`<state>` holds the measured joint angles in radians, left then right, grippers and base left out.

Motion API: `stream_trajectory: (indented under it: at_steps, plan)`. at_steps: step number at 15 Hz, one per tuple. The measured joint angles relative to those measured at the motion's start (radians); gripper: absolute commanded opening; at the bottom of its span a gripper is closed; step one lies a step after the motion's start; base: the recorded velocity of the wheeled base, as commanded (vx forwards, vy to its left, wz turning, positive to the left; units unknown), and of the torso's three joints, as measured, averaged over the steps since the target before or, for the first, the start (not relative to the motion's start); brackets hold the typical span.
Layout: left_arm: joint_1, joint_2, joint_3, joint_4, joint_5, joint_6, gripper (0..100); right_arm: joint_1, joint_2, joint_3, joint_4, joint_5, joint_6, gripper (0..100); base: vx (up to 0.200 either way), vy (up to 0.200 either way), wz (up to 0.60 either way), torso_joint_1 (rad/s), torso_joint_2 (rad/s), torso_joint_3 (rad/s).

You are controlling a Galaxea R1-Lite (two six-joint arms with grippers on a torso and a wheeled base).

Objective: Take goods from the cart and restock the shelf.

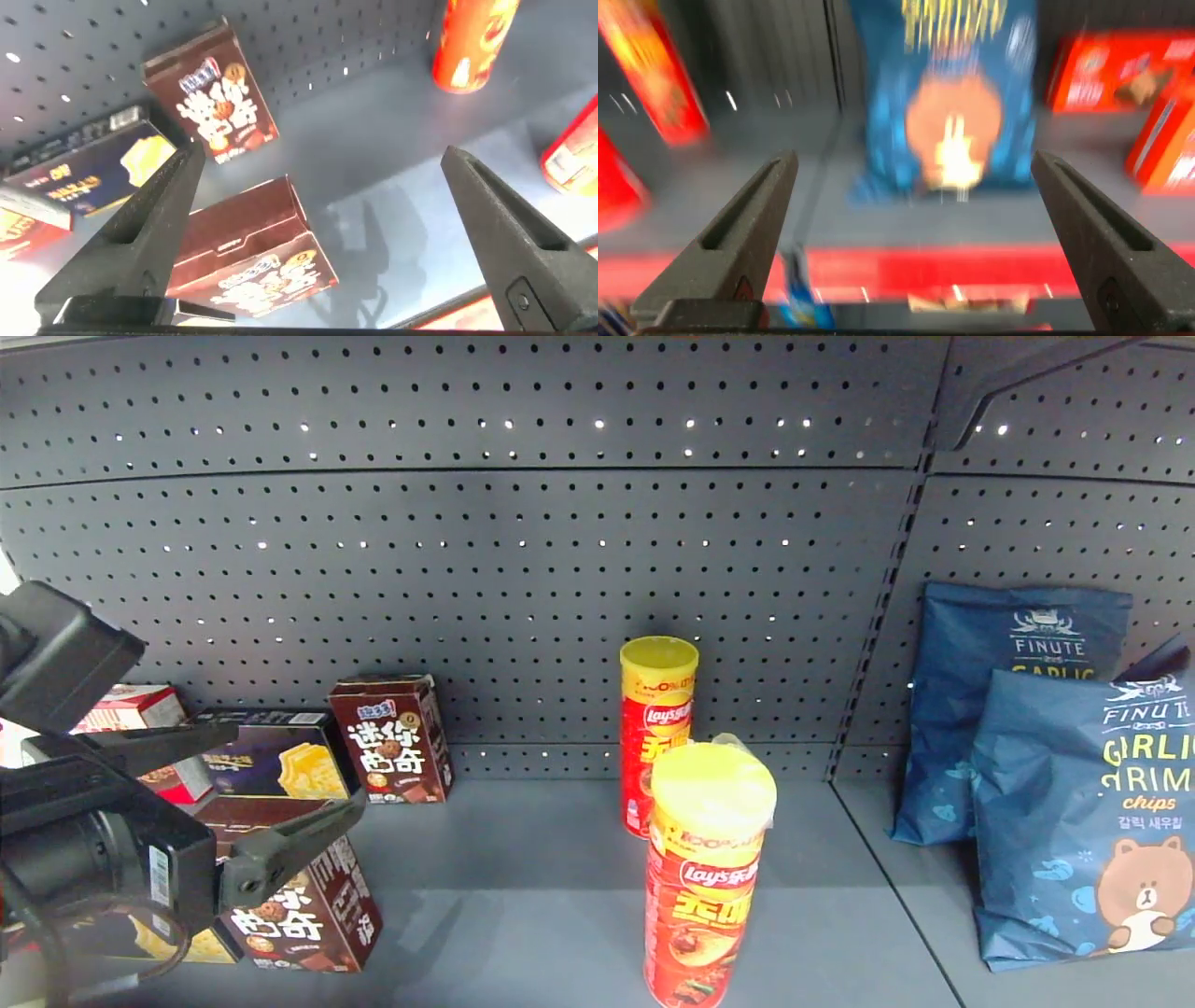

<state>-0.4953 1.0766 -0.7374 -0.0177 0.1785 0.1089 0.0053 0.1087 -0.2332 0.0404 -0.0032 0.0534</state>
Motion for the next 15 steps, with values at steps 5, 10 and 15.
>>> stream_trajectory:
  at_steps: [5,10,15]
  plan:
    - [-0.006,-0.001,0.006,-0.035,-0.001,0.0,100,0.117,0.378,-0.31,0.117,0.156,-0.149,100,0.0,0.0,0.0,0.0,0.0,0.0]
    - [-0.002,0.023,-0.003,-0.037,-0.002,0.0,100,0.388,0.689,-0.323,0.049,0.111,-0.203,100,0.0,0.0,0.0,0.0,0.0,0.0]
    - [0.0,0.031,-0.005,-0.037,-0.002,0.0,100,0.579,0.976,-0.264,-0.169,0.016,-0.159,100,0.0,0.0,0.0,0.0,0.0,0.0]
